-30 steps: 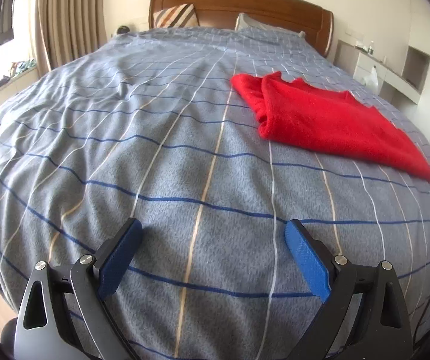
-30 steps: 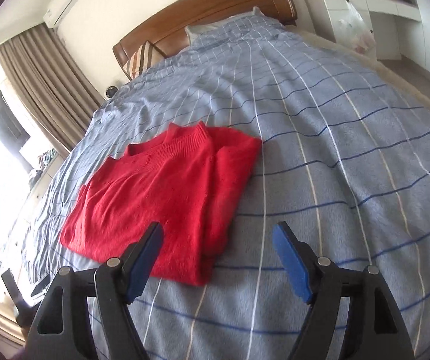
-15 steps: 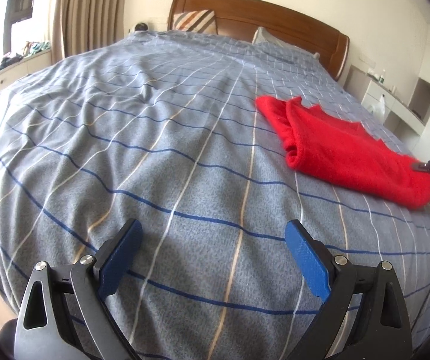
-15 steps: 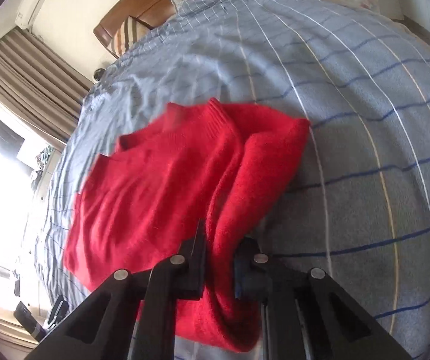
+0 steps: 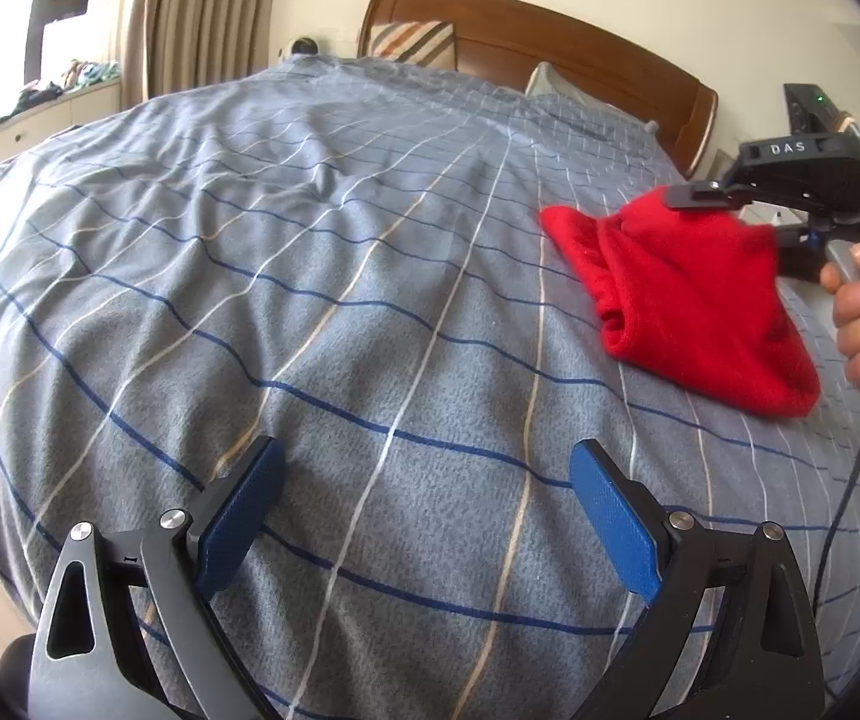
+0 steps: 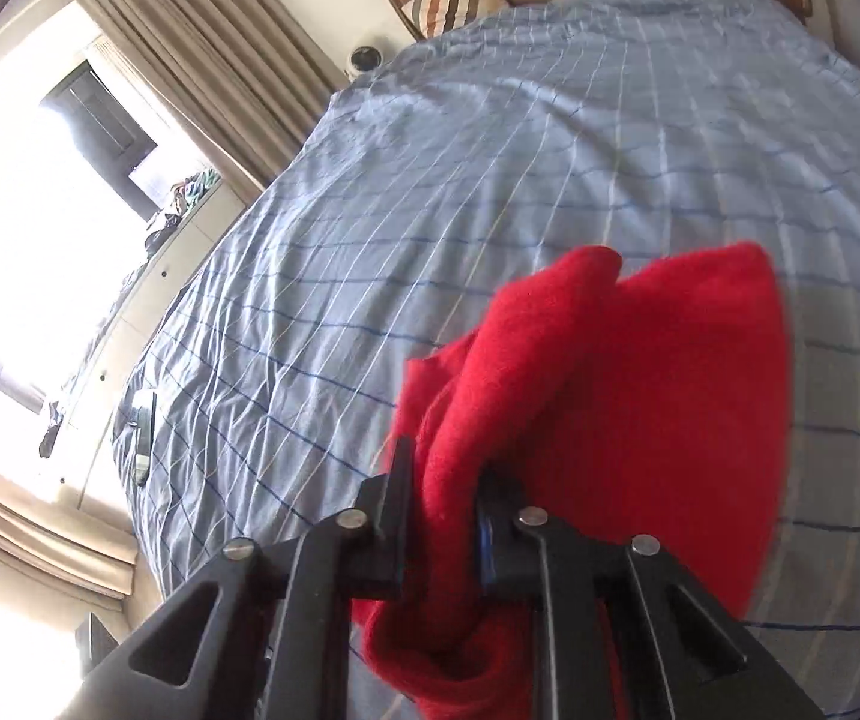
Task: Fold small clothes
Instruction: 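Fold the edge over the sweater and open the right gripper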
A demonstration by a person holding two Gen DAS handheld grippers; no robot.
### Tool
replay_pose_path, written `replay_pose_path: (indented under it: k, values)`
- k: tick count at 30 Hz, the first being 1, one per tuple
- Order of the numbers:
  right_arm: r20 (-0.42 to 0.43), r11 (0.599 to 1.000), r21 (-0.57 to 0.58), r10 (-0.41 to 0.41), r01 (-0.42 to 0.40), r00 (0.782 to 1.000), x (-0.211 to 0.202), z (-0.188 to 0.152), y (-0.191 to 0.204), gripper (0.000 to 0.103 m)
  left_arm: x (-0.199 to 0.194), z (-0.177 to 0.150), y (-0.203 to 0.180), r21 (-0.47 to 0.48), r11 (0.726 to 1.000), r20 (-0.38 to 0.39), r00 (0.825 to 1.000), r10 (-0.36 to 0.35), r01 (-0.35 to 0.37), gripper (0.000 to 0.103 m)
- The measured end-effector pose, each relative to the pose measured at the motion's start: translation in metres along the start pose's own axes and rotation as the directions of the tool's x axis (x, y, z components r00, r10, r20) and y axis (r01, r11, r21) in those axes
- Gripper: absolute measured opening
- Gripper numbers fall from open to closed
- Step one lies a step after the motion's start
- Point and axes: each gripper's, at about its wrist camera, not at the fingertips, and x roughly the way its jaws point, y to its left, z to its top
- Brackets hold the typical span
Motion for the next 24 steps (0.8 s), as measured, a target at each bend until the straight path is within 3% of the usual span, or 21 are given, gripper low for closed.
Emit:
replay_pose_path:
  k: [1, 3, 5, 7, 9, 12, 14, 17, 19, 24]
  values:
    - [-0.032, 0.994, 0.062, 0.096, -0.094, 0.995, 0.01, -0.007, -0.004, 0.04, 0.0, 0.0, 0.0, 0.001, 1.0, -0.001, 1.0, 0.001, -0.001, 0.097]
    - [-0.036, 0.968, 0.115, 0.229, -0.224, 0.973, 0.013, -0.015, -0.007, 0.04, -0.001, -0.001, 0.0, 0.004, 1.0, 0.0, 1.0, 0.002, -0.002, 0.097]
    - [-0.008, 0.97, 0.056, 0.235, -0.235, 0.972, -0.003, -0.019, -0.005, 0.04, -0.001, -0.001, 0.0, 0.001, 1.0, -0.003, 1.0, -0.001, 0.001, 0.097]
    - [0.044, 0.988, -0.016, 0.153, -0.152, 0.987, -0.03, -0.018, -0.009, 0.04, -0.001, 0.0, 0.002, -0.013, 1.0, -0.004, 1.0, -0.01, 0.01, 0.097]
    - [0.095, 0.995, -0.104, 0.003, 0.007, 0.995, -0.055, -0.017, -0.009, 0.04, 0.0, 0.001, 0.004, -0.029, 0.999, -0.005, 1.0, -0.022, 0.022, 0.097]
    - [0.079, 0.947, -0.265, -0.168, 0.183, 0.983, -0.06, -0.024, -0.004, 0.04, 0.0, 0.002, 0.004, -0.039, 0.999, -0.005, 1.0, -0.028, 0.028, 0.097]
    - [0.039, 0.902, -0.359, -0.243, 0.241, 0.969, -0.04, -0.035, 0.0, 0.036, 0.0, 0.002, 0.004, -0.036, 0.999, -0.005, 1.0, -0.025, 0.025, 0.097]
    - [-0.023, 0.868, -0.435, -0.278, 0.24, 0.96, 0.005, -0.057, 0.009, 0.03, 0.001, 0.002, 0.003, -0.022, 1.0, -0.006, 1.0, -0.015, 0.015, 0.097]
    - [-0.021, 0.849, -0.469, -0.288, 0.245, 0.957, 0.031, -0.069, 0.021, 0.028, 0.001, 0.001, 0.002, -0.008, 1.0, -0.006, 1.0, -0.008, 0.008, 0.097]
    - [0.082, 0.834, -0.474, -0.277, 0.282, 0.957, 0.011, -0.078, 0.034, 0.029, -0.002, 0.001, -0.001, 0.008, 1.0, -0.01, 1.0, -0.004, 0.004, 0.097]
